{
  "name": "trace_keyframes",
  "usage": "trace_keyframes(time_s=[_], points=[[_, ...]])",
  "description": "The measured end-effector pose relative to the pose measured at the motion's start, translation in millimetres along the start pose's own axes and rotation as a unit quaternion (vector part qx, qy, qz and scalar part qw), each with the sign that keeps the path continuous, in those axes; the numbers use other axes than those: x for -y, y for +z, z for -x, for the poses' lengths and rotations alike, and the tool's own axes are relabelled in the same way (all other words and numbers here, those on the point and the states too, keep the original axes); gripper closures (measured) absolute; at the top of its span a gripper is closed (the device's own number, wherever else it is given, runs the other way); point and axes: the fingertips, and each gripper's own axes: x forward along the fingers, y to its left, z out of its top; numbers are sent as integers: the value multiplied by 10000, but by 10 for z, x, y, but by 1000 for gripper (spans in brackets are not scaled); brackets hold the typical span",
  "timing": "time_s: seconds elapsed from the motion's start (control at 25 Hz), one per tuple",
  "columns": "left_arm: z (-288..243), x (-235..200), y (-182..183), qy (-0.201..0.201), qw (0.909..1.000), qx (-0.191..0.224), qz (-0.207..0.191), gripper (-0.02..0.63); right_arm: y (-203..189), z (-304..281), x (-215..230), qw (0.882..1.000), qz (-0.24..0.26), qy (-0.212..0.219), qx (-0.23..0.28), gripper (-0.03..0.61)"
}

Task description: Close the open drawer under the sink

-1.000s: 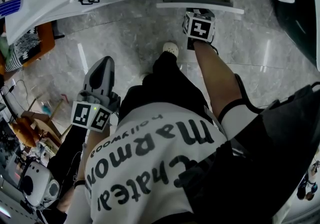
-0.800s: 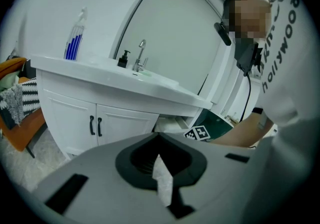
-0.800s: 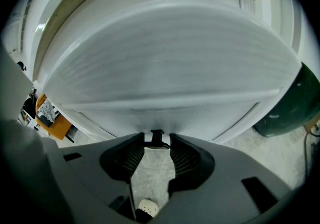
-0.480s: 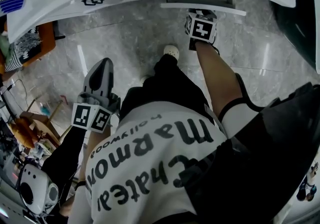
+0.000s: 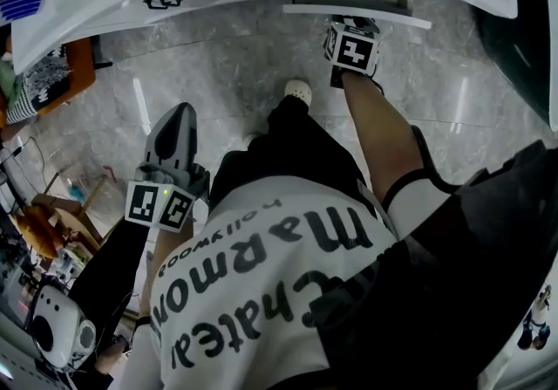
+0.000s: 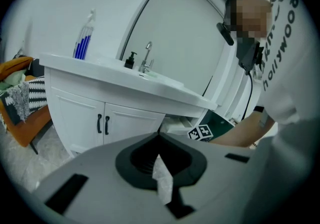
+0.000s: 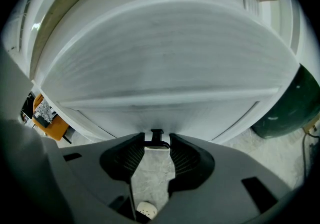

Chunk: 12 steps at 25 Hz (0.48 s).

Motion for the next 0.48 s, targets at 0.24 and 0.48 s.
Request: trace_keyframes(time_s=[0.24,0.48], points=[[-9,11,-70,-28,9999,-111,57,606,-17,-23,-12,9999,-59,-38,-97,411],[-79,-64,-98,-50,9999,-147,56,606,-9,-73,-49,10000,-35,-60,68,411]])
